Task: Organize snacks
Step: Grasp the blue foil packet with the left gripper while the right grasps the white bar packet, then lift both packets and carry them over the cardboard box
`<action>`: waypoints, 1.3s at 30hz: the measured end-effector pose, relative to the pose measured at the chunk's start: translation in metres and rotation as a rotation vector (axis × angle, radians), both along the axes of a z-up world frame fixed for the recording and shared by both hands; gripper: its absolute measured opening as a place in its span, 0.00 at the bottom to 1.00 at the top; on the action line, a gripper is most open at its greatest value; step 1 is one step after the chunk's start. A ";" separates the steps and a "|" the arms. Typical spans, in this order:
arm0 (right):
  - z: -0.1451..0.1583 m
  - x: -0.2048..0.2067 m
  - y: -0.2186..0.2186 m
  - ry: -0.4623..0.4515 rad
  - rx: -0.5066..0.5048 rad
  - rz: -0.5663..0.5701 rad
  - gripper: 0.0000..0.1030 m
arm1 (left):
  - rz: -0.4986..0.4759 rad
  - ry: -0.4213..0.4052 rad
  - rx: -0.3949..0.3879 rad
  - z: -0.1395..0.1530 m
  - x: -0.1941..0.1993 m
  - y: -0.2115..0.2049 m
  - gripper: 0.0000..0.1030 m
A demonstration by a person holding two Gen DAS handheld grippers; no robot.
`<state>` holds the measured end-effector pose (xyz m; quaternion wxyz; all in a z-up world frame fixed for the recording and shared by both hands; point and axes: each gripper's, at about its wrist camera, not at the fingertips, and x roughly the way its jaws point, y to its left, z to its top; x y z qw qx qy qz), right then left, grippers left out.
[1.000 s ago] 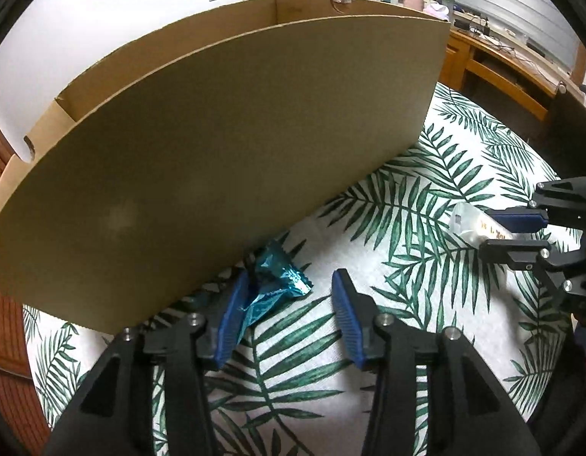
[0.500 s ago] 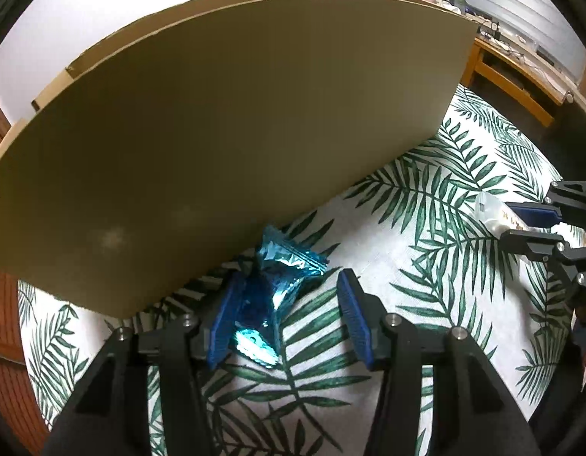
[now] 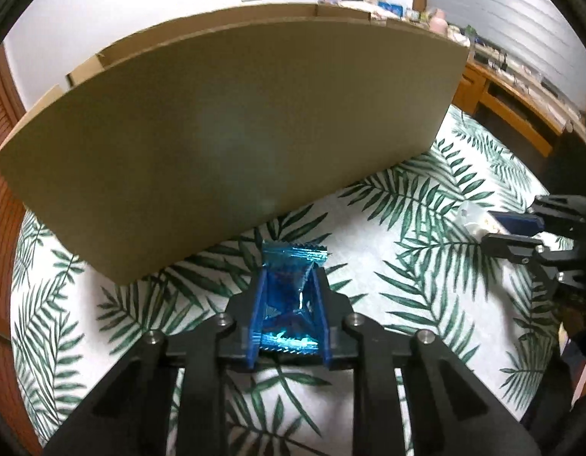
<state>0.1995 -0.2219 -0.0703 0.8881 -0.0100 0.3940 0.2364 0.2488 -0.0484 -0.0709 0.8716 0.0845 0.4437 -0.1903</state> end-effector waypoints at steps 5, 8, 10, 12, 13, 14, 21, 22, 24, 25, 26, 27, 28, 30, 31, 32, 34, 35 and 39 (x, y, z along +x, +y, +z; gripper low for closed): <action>0.000 0.000 0.000 -0.003 0.001 -0.002 0.19 | 0.032 -0.045 -0.042 0.011 -0.016 0.000 0.20; 0.000 -0.001 -0.001 -0.007 0.003 -0.006 0.19 | 0.050 -0.077 -0.074 0.022 -0.025 0.001 0.20; 0.002 -0.003 -0.002 -0.017 0.005 -0.010 0.19 | 0.054 -0.097 -0.087 0.030 -0.030 0.001 0.21; 0.004 -0.004 -0.003 -0.031 -0.009 -0.024 0.19 | 0.061 -0.120 -0.093 0.036 -0.034 -0.001 0.21; 0.005 -0.005 -0.003 -0.036 -0.015 -0.030 0.19 | 0.069 -0.140 -0.101 0.041 -0.037 0.000 0.21; 0.006 -0.006 -0.003 -0.043 -0.024 -0.034 0.19 | 0.075 -0.149 -0.109 0.045 -0.037 -0.001 0.21; 0.035 -0.009 -0.004 -0.100 -0.034 -0.043 0.19 | 0.088 -0.200 -0.151 0.076 -0.044 0.003 0.21; 0.035 -0.009 -0.004 -0.100 -0.034 -0.043 0.19 | 0.089 -0.203 -0.154 0.079 -0.043 0.002 0.21; 0.059 -0.008 -0.006 -0.130 -0.027 -0.038 0.19 | 0.091 -0.216 -0.163 0.091 -0.043 0.003 0.21; 0.070 -0.006 -0.006 -0.140 -0.025 -0.033 0.19 | 0.092 -0.225 -0.166 0.097 -0.040 0.001 0.21; 0.076 -0.005 -0.005 -0.148 -0.027 -0.031 0.19 | 0.091 -0.232 -0.169 0.101 -0.040 0.000 0.21; 0.084 -0.004 -0.005 -0.160 -0.031 -0.029 0.19 | 0.091 -0.245 -0.172 0.110 -0.039 0.001 0.21; 0.093 -0.002 -0.004 -0.174 -0.034 -0.029 0.19 | 0.092 -0.257 -0.176 0.117 -0.038 0.002 0.21; 0.108 0.001 -0.003 -0.195 -0.030 -0.028 0.19 | 0.096 -0.275 -0.182 0.129 -0.035 0.005 0.21; 0.115 0.003 -0.005 -0.203 -0.025 -0.030 0.19 | 0.099 -0.285 -0.185 0.136 -0.034 0.006 0.21; 0.123 0.004 -0.006 -0.213 -0.021 -0.031 0.19 | 0.102 -0.294 -0.188 0.142 -0.032 0.007 0.21; 0.137 0.008 -0.007 -0.235 -0.020 -0.034 0.19 | 0.107 -0.315 -0.195 0.154 -0.029 0.009 0.21; 0.141 0.009 -0.007 -0.244 -0.022 -0.034 0.19 | 0.108 -0.322 -0.197 0.159 -0.027 0.010 0.21; 0.162 0.017 -0.007 -0.282 -0.026 -0.031 0.19 | 0.113 -0.351 -0.198 0.176 -0.017 0.012 0.21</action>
